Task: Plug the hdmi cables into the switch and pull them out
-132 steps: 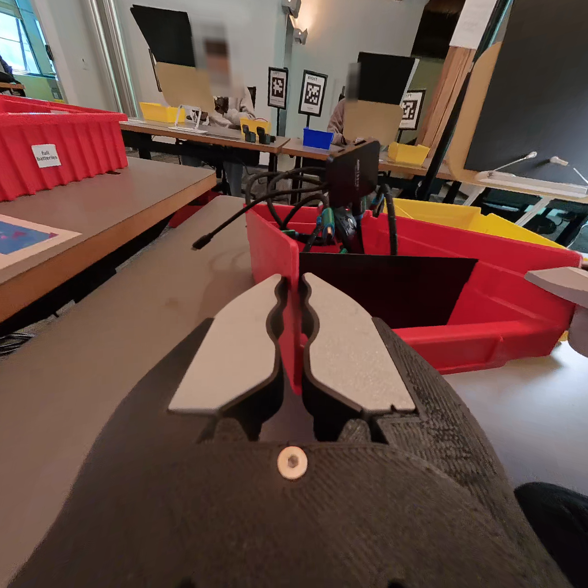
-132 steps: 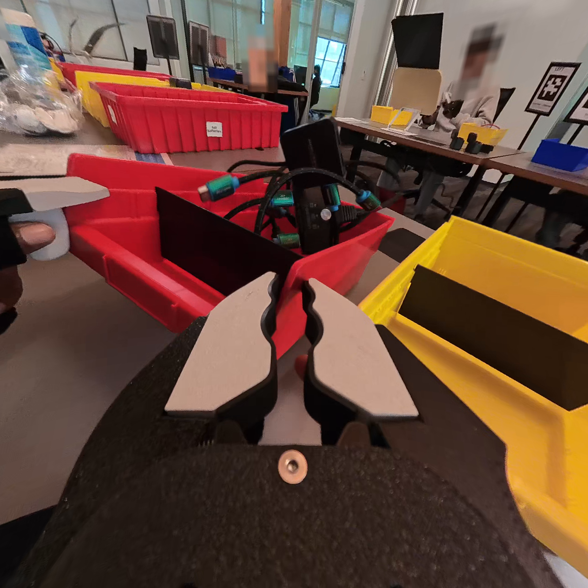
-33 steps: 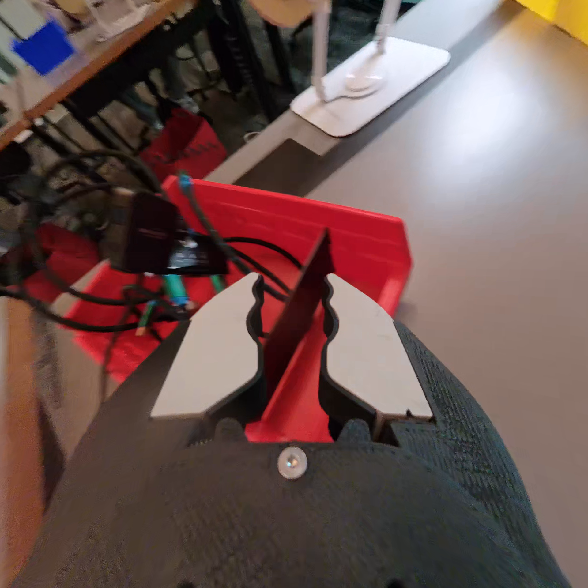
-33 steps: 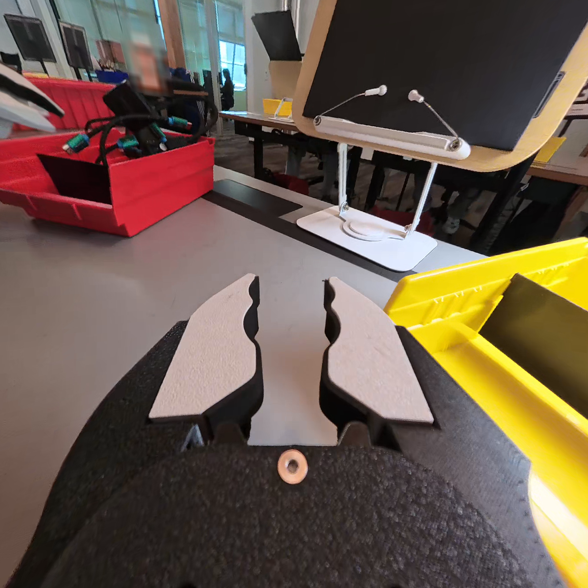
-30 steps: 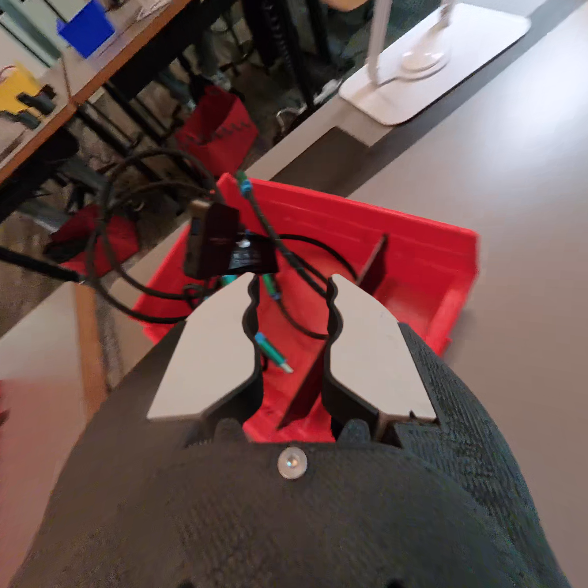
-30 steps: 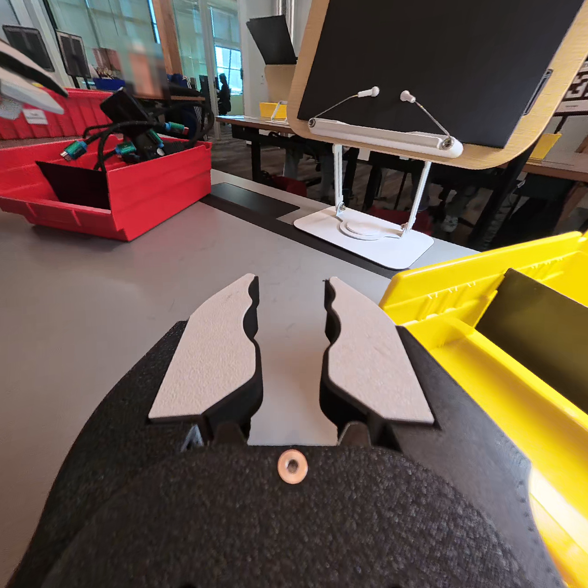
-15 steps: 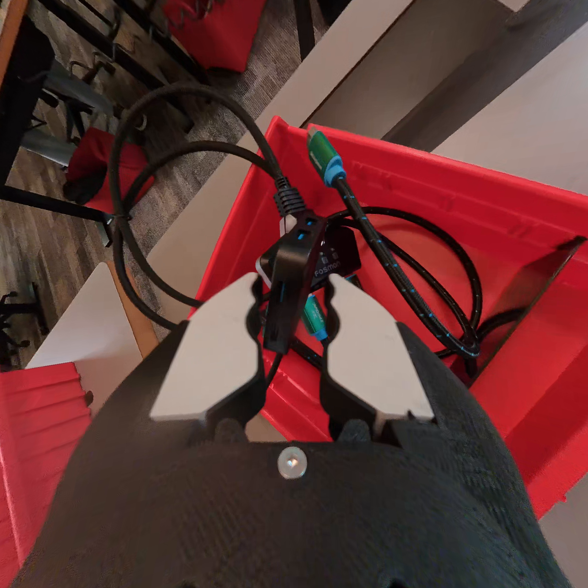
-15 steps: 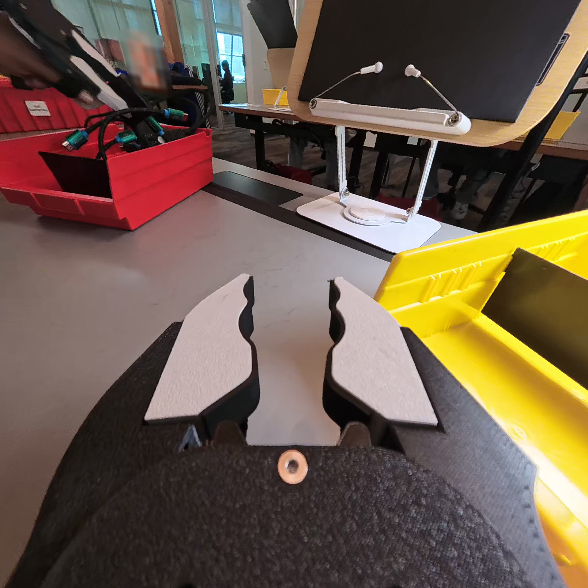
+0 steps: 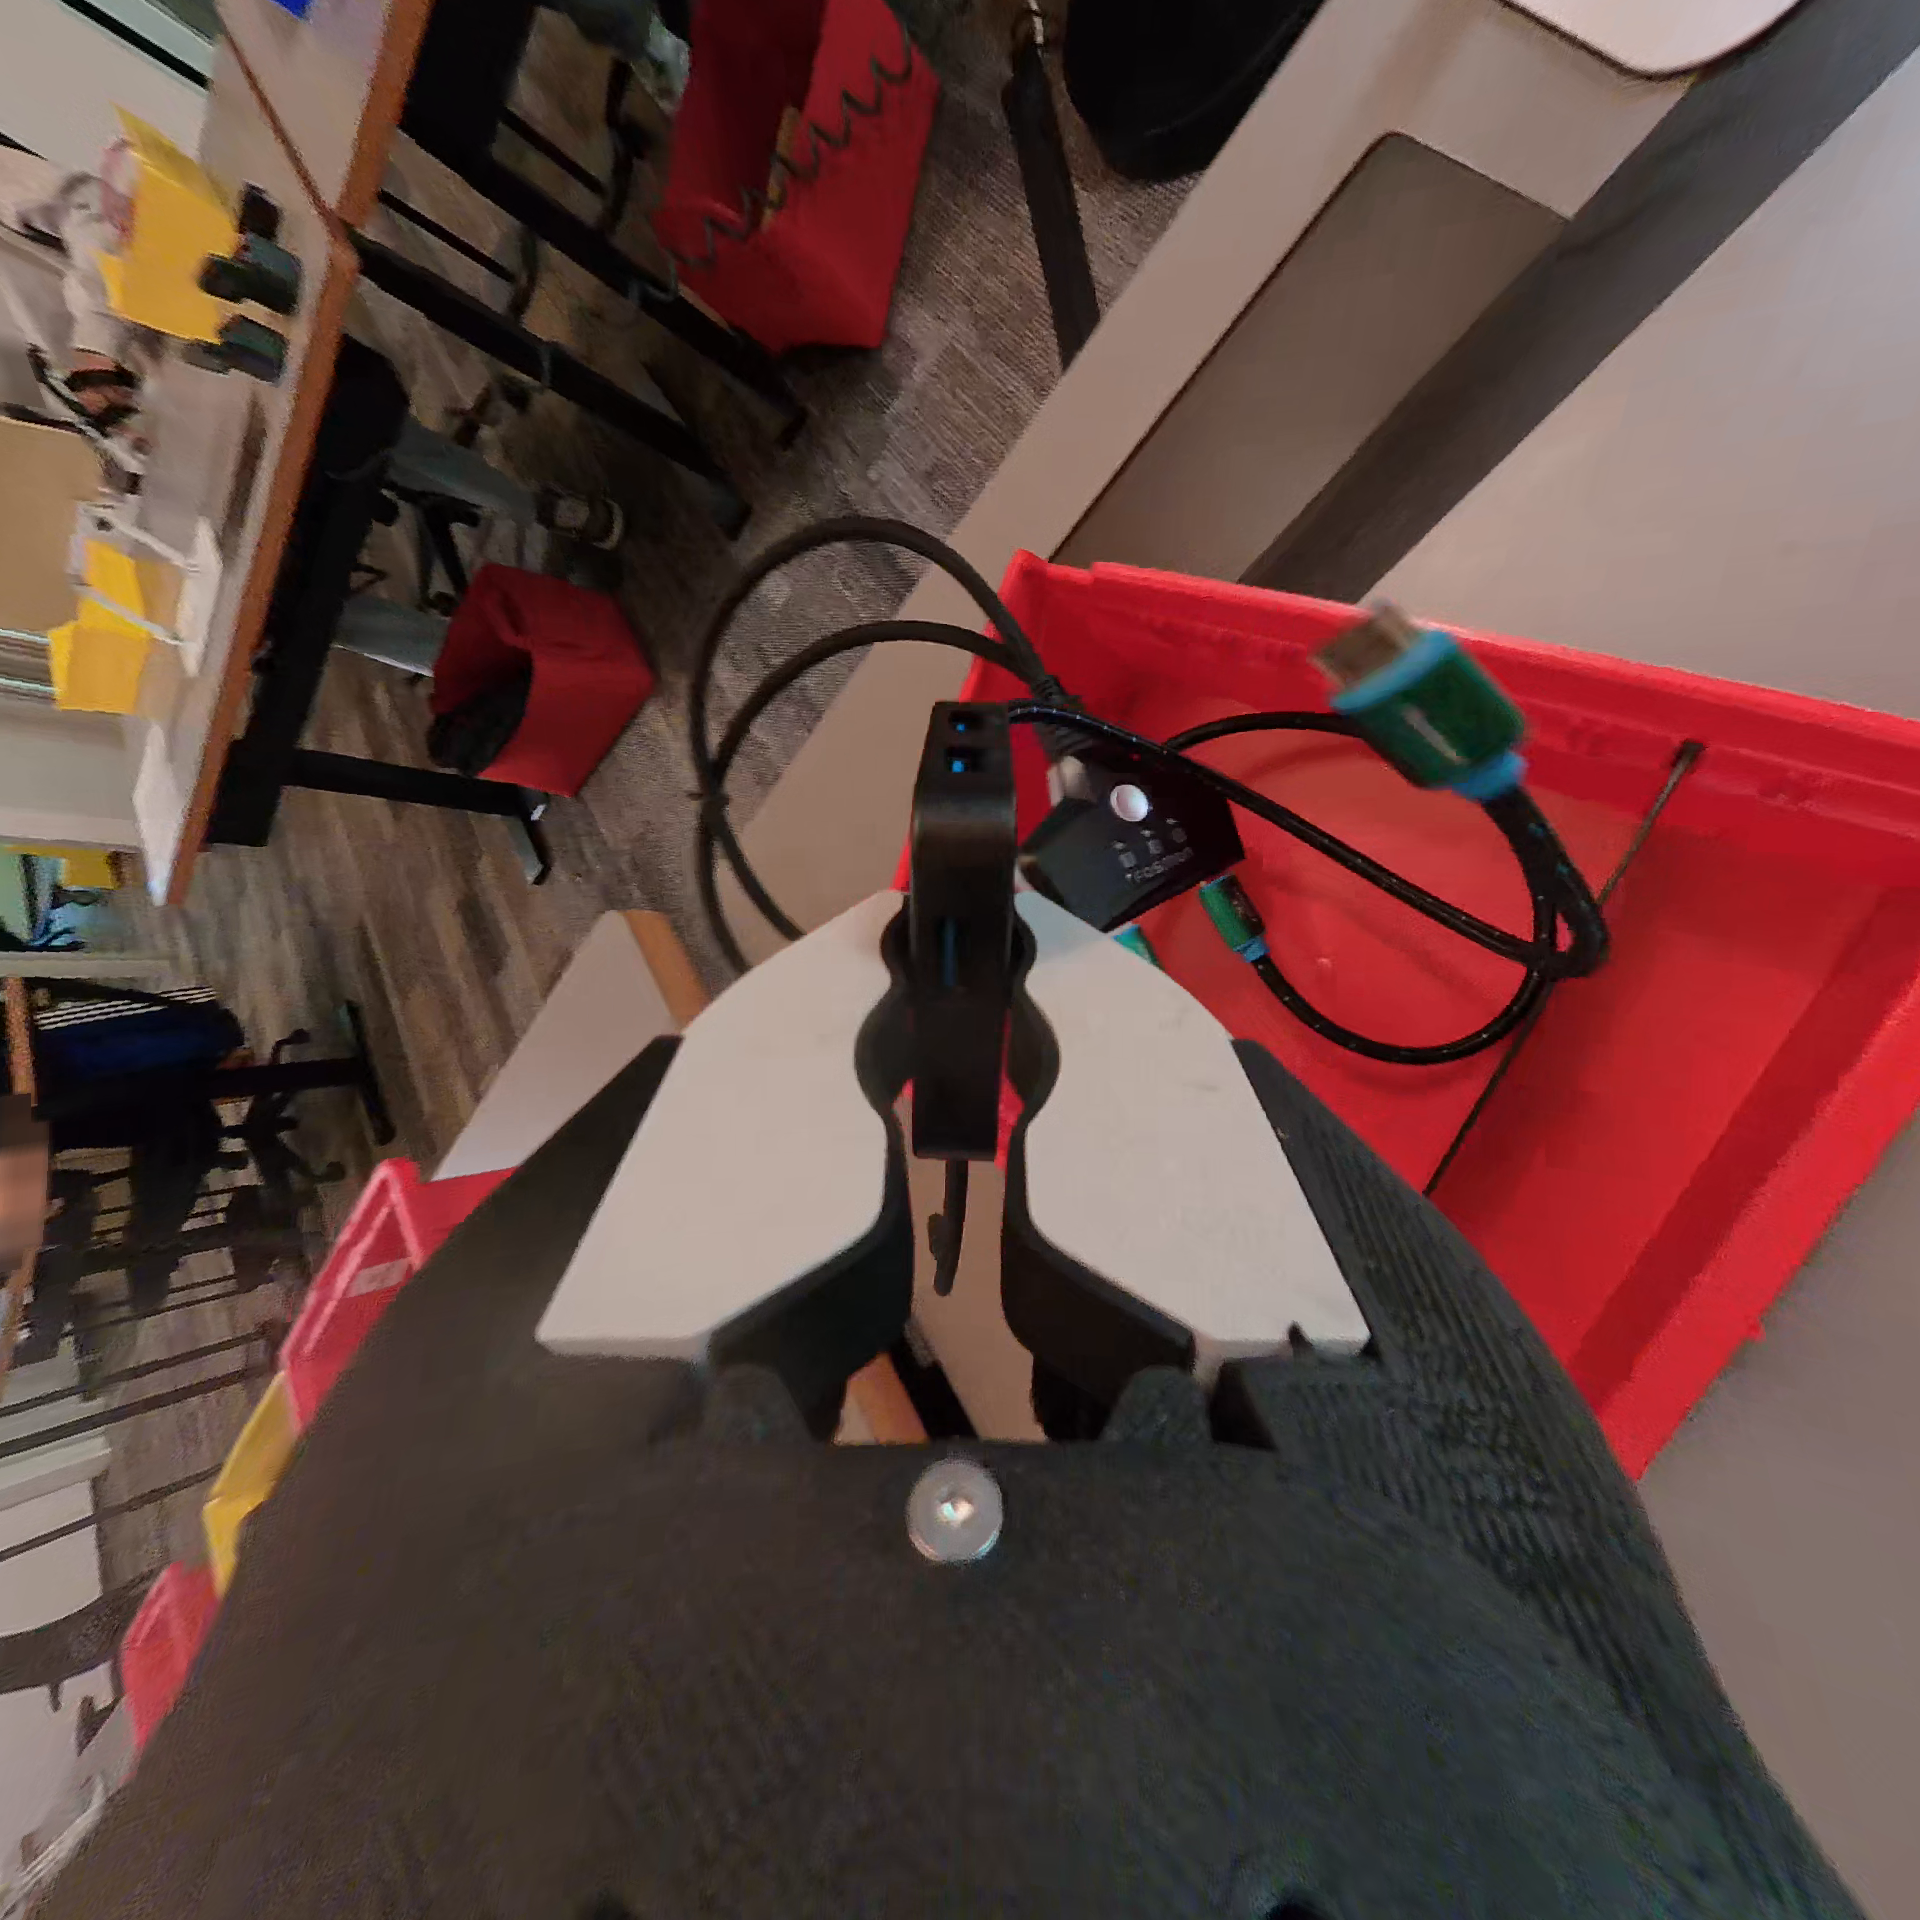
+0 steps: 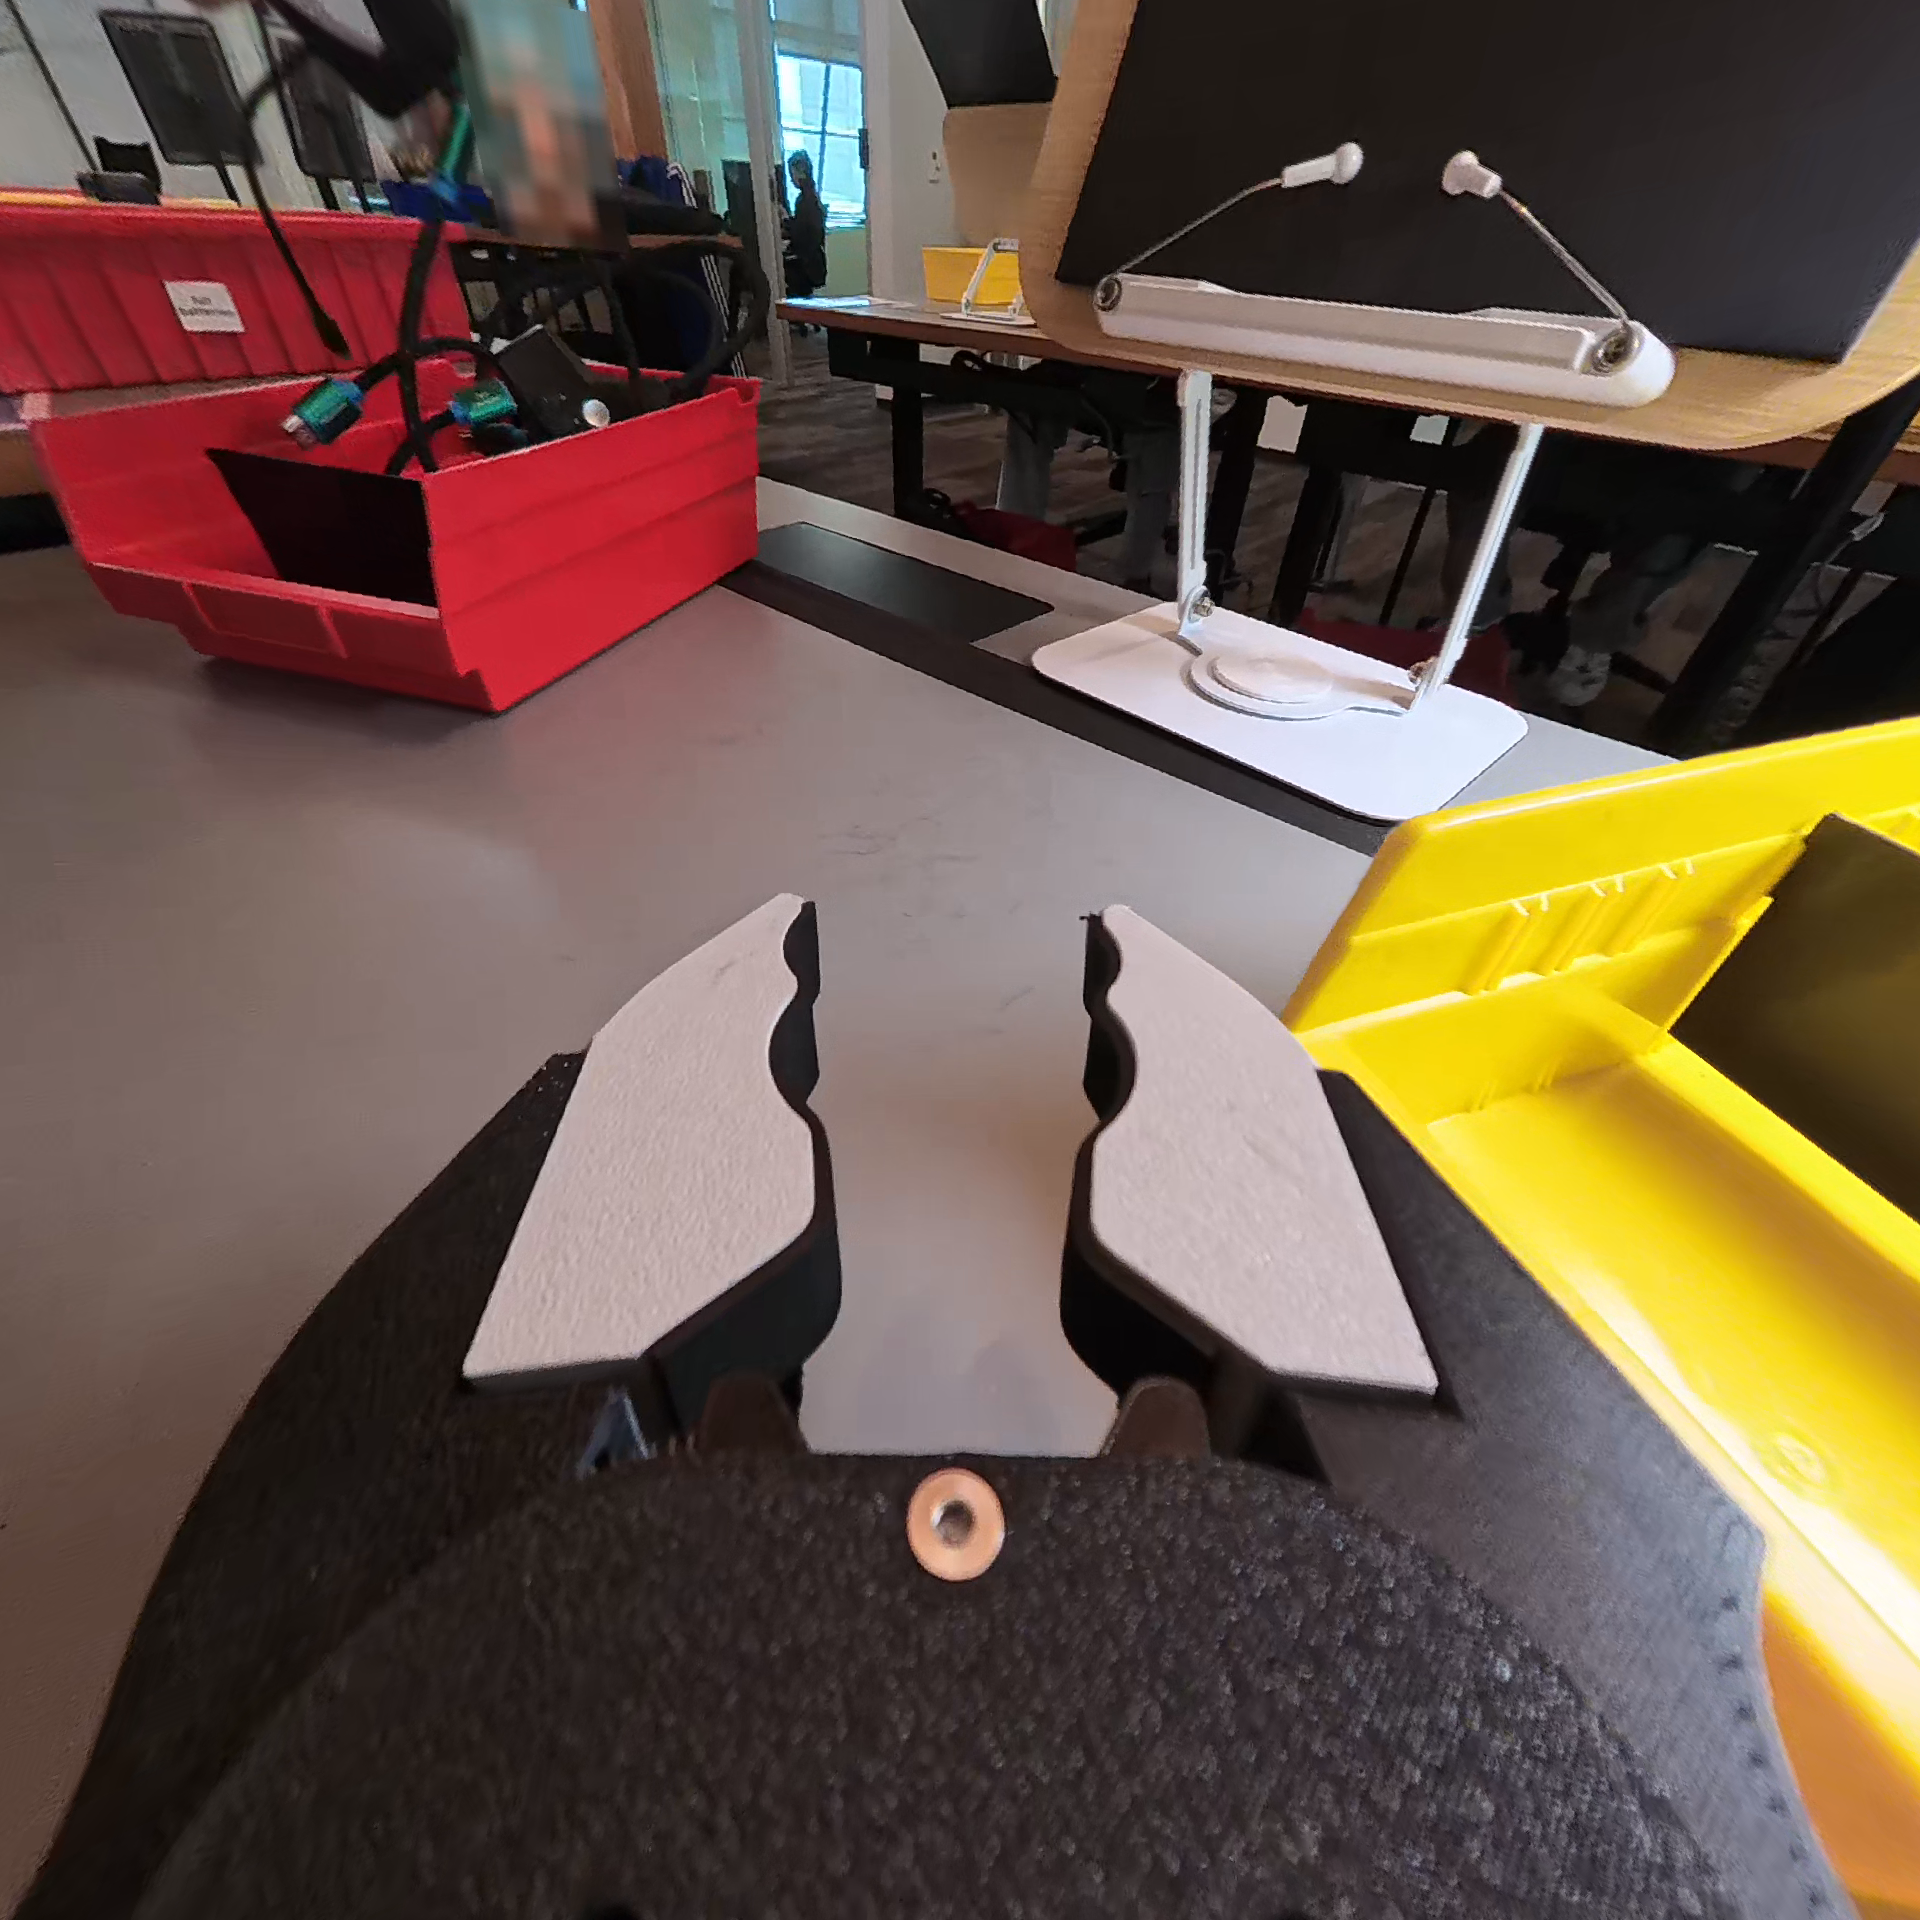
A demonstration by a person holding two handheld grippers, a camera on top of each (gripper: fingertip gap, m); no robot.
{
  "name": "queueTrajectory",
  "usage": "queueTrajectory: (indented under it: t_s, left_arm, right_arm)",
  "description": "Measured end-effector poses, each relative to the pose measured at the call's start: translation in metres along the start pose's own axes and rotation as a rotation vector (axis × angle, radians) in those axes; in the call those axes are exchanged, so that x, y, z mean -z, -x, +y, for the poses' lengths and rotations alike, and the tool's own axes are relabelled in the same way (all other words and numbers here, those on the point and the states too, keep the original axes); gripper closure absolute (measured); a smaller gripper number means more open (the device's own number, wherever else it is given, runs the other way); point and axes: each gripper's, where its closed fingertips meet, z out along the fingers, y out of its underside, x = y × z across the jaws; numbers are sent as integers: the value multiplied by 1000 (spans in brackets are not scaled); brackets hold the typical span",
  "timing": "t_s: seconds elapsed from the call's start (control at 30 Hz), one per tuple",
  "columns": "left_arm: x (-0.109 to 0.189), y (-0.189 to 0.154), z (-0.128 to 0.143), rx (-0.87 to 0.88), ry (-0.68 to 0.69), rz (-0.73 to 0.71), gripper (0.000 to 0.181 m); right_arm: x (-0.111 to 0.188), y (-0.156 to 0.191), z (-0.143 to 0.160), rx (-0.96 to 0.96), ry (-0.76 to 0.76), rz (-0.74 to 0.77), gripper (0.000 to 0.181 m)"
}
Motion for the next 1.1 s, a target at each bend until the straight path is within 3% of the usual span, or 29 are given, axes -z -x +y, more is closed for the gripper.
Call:
queueTrajectory:
  t_s: [0.17, 0.33, 0.57, 0.7, 0.83, 1.1]
  left_arm:
    - [55, 30, -22, -22, -22, -137, 166]
    - [120, 51, -71, -43, -135, -295, 166]
    - [180, 8, -154, -42, -422, -262, 167]
    - [183, -43, -187, -26, -562, -142, 166]
    - [164, -106, -207, 79, -707, 64, 167]
    - [112, -224, -221, 517, -1033, 603, 167]
  right_arm:
    - [0, 7, -1, 16, 0, -14, 133]
    - [-1, 10, 1, 31, 9, -18, 133]
    - [0, 10, 2, 32, 10, -14, 134]
    - [0, 10, 2, 32, 11, -13, 134]
    - [0, 10, 1, 31, 3, -14, 134]
    - [5, 9, -9, -6, -52, -24, 137]
